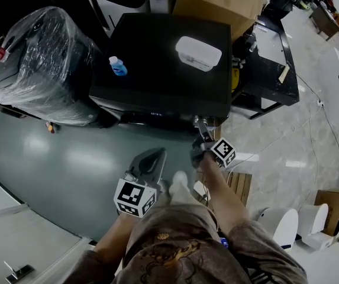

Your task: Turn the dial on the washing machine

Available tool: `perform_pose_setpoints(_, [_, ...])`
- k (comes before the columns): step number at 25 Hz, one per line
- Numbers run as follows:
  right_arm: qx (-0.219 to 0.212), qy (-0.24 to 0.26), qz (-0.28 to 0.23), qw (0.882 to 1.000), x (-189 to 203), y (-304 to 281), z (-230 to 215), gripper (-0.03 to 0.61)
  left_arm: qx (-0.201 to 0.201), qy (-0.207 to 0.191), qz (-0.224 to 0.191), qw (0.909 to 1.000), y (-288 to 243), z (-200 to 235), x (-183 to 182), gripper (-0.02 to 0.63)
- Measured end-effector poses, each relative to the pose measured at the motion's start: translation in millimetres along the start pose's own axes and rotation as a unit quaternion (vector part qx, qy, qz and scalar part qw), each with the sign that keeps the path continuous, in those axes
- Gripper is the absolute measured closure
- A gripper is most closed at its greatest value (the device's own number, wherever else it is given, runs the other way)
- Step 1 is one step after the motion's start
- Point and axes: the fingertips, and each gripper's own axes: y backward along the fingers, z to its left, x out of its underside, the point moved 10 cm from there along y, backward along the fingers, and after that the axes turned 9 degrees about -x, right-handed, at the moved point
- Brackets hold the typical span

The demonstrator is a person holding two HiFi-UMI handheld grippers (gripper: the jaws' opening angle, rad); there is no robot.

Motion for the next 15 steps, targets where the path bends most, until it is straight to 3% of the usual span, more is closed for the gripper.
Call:
perform_pose_setpoints(6, [-0.021,-0.075,-0.036,0.996,5.0,2.5,-10.6,0.314,-0.003,0.000,0.005,1.0000,0.0,-1.0,3.9,0.614])
perform_pose_setpoints(11, [-0.042,-0.166,-0.071,0.983,13.6,4.2,-18.6,0.316,-0.005,-0.002,0.006,1.0000,1.3,0.5,2.4,0.614])
perform_pose_setpoints(15, [-0.041,-0.113,-0.047,0.992,9.5,2.9,-17.1,0.314,-0.005,-0.003,0.006,1.0000,1.6,1.4,3.1,0.615])
